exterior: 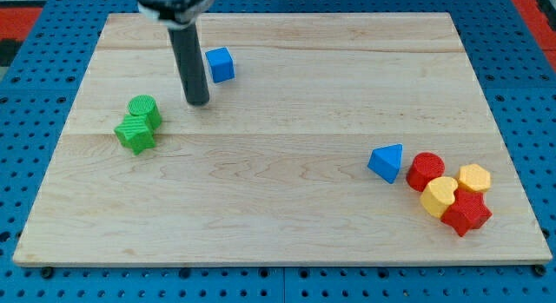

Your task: Push the bule triangle to the blue cube

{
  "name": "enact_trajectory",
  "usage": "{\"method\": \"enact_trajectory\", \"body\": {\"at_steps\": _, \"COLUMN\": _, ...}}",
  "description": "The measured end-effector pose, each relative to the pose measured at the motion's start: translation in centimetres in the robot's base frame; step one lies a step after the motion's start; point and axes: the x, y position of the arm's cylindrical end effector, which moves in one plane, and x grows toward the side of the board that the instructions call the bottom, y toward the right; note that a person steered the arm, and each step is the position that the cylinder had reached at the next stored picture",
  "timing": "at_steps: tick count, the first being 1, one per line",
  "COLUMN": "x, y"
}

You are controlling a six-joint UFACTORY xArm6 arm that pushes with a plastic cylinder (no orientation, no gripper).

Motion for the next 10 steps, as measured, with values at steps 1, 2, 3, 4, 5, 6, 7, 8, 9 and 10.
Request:
{"method": "enact_trajectory", "body": {"at_steps": 1, "x": 6.3, "y": 4.8}}
{"method": "enact_trajectory", "body": {"at_steps": 2, "x": 10.3, "y": 12.9}}
{"method": "enact_trajectory", "body": {"at_steps": 3, "x": 10.1, "y": 14.2}}
{"method": "enact_trajectory", "body": {"at_steps": 4, "x": 10.0, "y": 13.9}}
{"method": "enact_trajectory", "body": {"at_steps": 5, "x": 11.0, "y": 15.5}}
{"method": "enact_trajectory", "body": {"at_steps": 6, "x": 12.2, "y": 18.7}}
{"method": "enact_trajectory", "body": {"at_steps": 7, "x": 12.2, "y": 23.2}}
{"method": "enact_trajectory", "body": {"at_steps": 8, "x": 12.1, "y": 26.0}}
{"method": "enact_trajectory", "body": {"at_steps": 9, "x": 11.4, "y": 26.0}}
{"method": "enact_trajectory", "body": {"at_steps": 10, "x": 7.5, "y": 27.5}}
